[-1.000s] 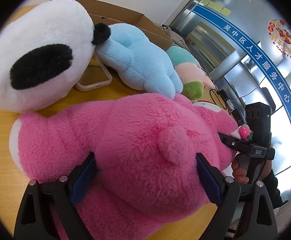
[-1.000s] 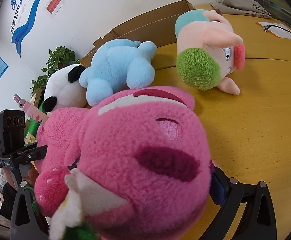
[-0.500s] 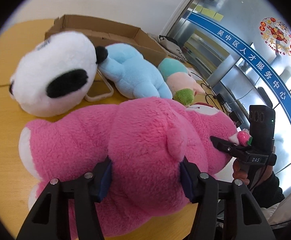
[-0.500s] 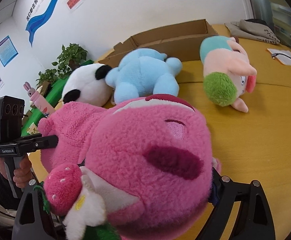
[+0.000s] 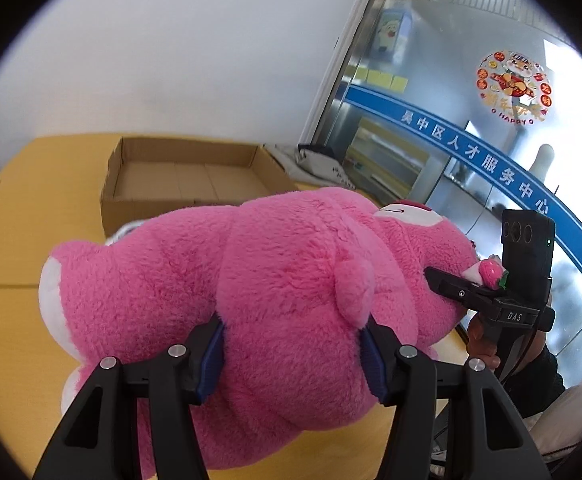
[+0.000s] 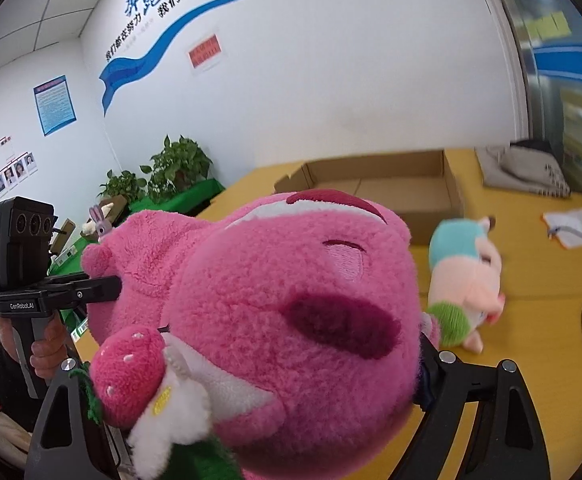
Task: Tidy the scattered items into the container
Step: 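Lift the pink bear with both grippers and carry it over the box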
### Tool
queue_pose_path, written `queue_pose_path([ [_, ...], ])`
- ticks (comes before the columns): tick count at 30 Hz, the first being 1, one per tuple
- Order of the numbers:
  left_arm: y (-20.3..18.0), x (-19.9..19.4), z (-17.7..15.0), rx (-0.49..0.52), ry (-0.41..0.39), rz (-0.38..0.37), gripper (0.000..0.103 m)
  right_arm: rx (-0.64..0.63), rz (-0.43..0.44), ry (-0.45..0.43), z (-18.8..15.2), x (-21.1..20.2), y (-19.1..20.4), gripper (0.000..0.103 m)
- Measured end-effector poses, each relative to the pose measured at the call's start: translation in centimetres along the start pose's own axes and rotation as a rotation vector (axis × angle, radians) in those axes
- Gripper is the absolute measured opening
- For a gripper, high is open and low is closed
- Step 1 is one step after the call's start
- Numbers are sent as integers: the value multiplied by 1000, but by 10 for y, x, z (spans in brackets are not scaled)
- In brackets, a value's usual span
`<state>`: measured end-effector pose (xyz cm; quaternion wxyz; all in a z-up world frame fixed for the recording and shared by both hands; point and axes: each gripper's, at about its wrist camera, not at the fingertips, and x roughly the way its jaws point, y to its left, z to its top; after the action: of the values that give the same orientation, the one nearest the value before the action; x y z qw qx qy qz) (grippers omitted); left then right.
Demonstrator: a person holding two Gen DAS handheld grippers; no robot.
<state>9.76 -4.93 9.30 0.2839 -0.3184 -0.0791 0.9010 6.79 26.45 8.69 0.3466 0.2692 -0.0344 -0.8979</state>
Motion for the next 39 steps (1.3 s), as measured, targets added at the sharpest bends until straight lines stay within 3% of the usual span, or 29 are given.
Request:
queue_pose_path([
  [5,1,-5,34,33,-53,-13,57,-55,-28,-77,37,-11,7,92],
  [16,14,-10,105,77,-151,3,57,-68,-21,-132,125,13,6,91],
  [27,43,18,196,105,-148,-12,57,-128,-47,-169,213,42,-6,91],
  [39,70,42,266,122,-185,4,57,-139,-43,-197,298,77,-37,91],
])
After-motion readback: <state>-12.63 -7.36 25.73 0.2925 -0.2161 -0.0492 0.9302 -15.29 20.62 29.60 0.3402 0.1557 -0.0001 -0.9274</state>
